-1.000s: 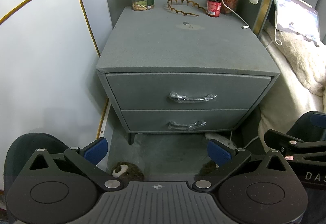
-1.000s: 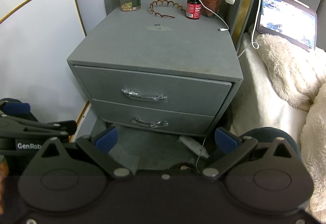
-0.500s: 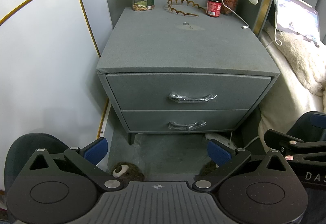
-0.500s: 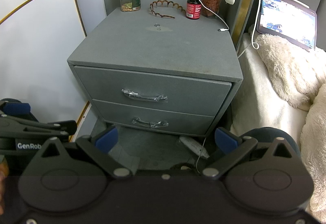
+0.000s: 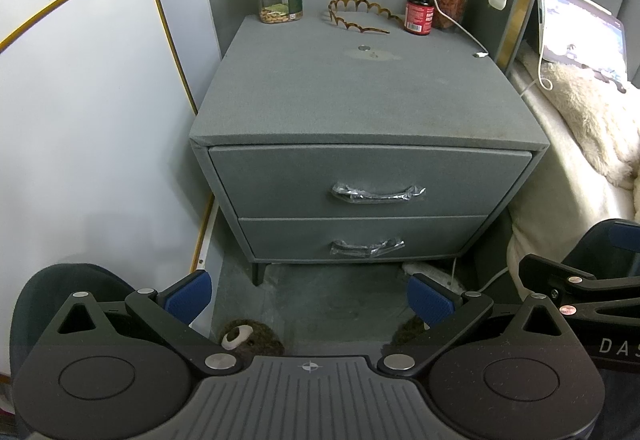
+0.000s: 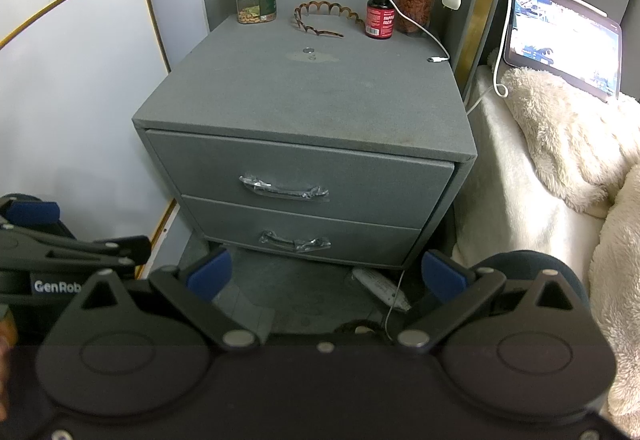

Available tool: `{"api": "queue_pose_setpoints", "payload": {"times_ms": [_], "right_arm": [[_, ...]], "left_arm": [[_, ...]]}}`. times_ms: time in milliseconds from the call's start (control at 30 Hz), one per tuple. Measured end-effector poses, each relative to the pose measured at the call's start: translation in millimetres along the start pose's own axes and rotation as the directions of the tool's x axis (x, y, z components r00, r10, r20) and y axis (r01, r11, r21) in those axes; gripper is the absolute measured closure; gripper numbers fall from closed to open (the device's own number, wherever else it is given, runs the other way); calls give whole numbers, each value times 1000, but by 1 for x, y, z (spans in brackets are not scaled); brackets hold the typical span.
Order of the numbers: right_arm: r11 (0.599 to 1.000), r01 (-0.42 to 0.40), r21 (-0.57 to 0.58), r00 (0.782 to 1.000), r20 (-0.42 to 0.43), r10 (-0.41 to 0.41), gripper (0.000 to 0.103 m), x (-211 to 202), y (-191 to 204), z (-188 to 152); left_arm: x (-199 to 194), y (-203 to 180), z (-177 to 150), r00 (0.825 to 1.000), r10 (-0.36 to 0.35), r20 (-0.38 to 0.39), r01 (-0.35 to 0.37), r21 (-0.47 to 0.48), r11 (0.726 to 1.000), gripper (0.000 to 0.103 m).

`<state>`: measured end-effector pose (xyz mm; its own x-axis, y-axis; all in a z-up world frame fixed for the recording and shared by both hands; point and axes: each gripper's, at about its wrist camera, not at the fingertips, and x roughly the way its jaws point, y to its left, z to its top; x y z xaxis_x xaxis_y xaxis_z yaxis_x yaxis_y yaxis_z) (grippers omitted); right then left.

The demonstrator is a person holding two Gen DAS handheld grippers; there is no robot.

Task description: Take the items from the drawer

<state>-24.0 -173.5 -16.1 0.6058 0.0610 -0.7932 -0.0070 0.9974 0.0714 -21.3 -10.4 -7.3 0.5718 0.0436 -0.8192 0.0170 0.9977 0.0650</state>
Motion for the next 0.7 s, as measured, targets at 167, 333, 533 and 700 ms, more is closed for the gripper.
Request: {"api": "queue_pose_setpoints", "payload": {"times_ms": [167, 333, 533, 700], "right_arm": [[1000, -1, 0, 1000, 0, 1, 0, 0, 0, 0], [1000, -2, 0, 1000, 3, 2, 0, -1, -1, -1], [1000, -3, -1, 1000, 4, 3, 0, -2, -2, -2], [1000, -4, -2, 1000, 4, 4, 0, -2, -2, -2]], "left_arm": [[-2, -1, -2, 1000, -1, 1, 1, 1, 1000, 0], [-1, 0, 0, 1000, -3, -2, 3, 0, 1000, 0], [0, 4, 2, 1000, -6, -4, 6, -1, 1000, 0], [1, 5, 5, 1000, -7, -6, 7, -1, 1000, 0]]}}
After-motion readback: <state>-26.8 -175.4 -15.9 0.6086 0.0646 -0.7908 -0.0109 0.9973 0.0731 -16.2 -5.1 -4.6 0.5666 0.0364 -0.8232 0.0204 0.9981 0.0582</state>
